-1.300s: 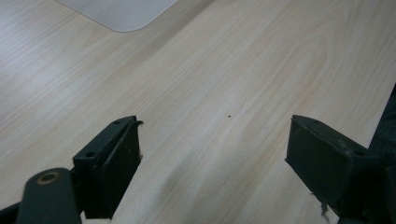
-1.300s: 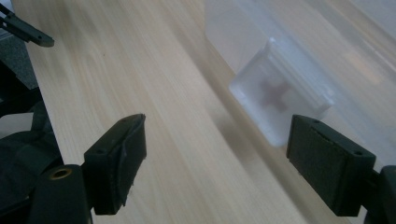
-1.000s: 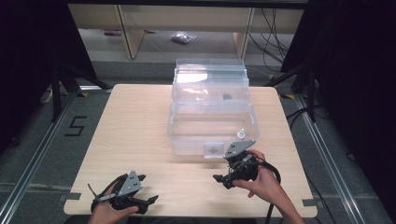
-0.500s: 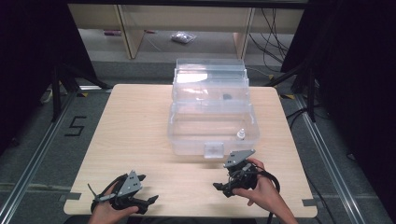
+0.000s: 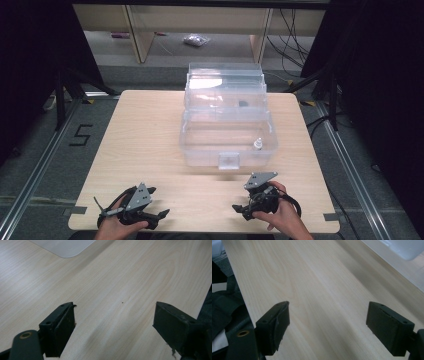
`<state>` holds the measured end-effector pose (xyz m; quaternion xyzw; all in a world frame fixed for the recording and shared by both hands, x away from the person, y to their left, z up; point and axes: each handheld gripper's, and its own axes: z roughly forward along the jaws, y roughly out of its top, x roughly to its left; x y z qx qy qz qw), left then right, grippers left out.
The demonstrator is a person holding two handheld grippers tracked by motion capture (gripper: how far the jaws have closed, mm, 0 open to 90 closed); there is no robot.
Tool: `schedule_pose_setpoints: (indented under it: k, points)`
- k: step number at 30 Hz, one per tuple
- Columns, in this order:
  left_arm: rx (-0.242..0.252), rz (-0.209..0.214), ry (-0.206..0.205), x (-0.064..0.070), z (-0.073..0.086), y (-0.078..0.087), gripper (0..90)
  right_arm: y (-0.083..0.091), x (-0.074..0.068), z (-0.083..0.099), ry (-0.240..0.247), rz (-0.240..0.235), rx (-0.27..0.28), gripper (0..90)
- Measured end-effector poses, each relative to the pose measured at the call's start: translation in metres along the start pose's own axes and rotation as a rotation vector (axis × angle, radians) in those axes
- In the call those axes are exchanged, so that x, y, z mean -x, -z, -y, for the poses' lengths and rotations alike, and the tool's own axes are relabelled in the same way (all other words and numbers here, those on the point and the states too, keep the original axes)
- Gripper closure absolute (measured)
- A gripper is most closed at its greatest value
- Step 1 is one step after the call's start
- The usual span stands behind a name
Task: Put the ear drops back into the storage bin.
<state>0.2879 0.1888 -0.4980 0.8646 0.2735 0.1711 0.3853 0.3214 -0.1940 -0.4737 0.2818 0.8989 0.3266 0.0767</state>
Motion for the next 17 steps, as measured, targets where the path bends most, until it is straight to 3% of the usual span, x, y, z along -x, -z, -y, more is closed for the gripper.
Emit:
schedule_pose_setpoints:
  k: [7,9,17]
  points:
    - [-0.001,0.0,-0.001,0.0,0.0,0.0,17.1,0.003,0.0,0.008,-0.023,0.006,0.011,18.8]
    - [-0.006,-0.001,-0.002,0.0,0.0,-0.001,17.2,0.003,0.001,0.01,-0.001,-0.001,0.002,18.5]
    - [0.006,0.006,0.01,0.001,0.0,0.0,17.2,0.003,0.001,0.011,-0.004,0.012,0.016,18.5]
